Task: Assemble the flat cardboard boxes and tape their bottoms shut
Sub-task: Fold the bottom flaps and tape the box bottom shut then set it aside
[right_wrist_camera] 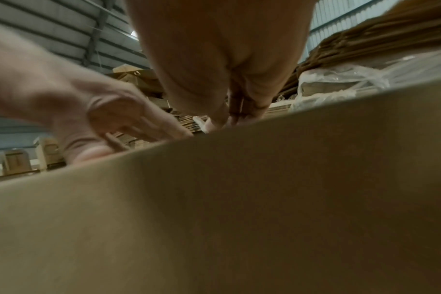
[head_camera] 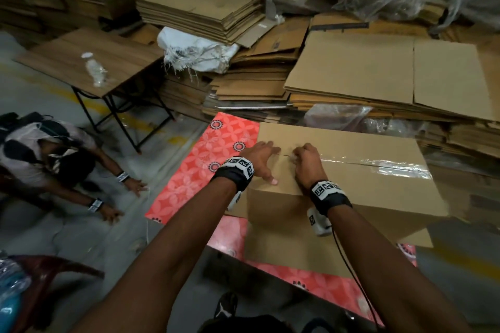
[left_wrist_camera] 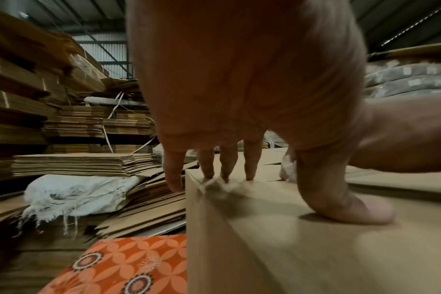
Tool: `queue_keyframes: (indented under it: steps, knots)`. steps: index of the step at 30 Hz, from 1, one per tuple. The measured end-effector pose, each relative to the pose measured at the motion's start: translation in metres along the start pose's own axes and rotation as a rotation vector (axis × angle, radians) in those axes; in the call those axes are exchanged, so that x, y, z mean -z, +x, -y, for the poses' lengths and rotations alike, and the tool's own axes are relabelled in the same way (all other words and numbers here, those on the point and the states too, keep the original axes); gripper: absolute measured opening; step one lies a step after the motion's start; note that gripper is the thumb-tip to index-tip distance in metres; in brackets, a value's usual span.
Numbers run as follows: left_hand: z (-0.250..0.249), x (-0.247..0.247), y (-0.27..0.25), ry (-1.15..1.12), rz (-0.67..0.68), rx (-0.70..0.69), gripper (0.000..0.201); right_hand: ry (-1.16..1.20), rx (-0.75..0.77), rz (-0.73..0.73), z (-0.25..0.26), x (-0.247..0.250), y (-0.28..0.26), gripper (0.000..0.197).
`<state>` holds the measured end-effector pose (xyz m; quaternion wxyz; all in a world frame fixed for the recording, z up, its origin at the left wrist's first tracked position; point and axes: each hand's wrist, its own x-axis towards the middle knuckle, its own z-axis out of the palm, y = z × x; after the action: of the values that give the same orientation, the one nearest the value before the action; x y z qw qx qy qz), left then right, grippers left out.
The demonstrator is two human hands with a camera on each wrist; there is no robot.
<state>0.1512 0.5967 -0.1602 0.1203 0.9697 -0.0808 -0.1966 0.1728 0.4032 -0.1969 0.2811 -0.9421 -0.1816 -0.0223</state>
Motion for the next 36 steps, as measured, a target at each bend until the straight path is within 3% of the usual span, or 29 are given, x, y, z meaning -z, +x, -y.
queue_keyframes:
  steps: [6,11,14,18,25,30,32,34,36]
  knots:
    - [0.006,-0.005,-0.004,-0.073,-0.022,0.010,0.117,0.283,0.001,-0.098,-0.011,-0.010,-0.012,0.044]
    - [0.006,-0.002,0.004,-0.047,-0.018,0.010,0.118,0.427,0.007,-0.141,-0.015,-0.004,-0.012,0.016]
    - [0.010,0.001,0.011,-0.021,-0.022,0.008,0.118,0.475,-0.046,-0.193,-0.016,-0.004,-0.007,0.015]
    - [0.017,0.014,0.021,0.012,-0.026,-0.027,0.115,0.379,-0.123,-0.203,-0.015,-0.008,-0.001,0.014]
    - [0.033,0.028,0.031,0.046,-0.012,-0.070,0.117,0.130,-0.048,-0.230,-0.006,-0.006,0.007,0.018]
    - [0.027,0.034,0.042,0.218,-0.047,-0.143,0.092,0.092,-0.064,-0.207,-0.002,-0.016,0.000,0.026]
    - [0.024,0.032,0.049,0.227,-0.059,-0.191,0.080,0.104,-0.118,-0.232,-0.002,-0.016,-0.003,0.022]
    - [0.019,0.027,0.054,0.197,-0.089,-0.229,0.073,0.130,-0.245,-0.276,-0.001,-0.012,0.000,0.038]
    - [0.014,0.020,0.057,0.169,-0.112,-0.256,0.074,0.115,-0.324,-0.262,-0.001,-0.007,0.007,0.023]
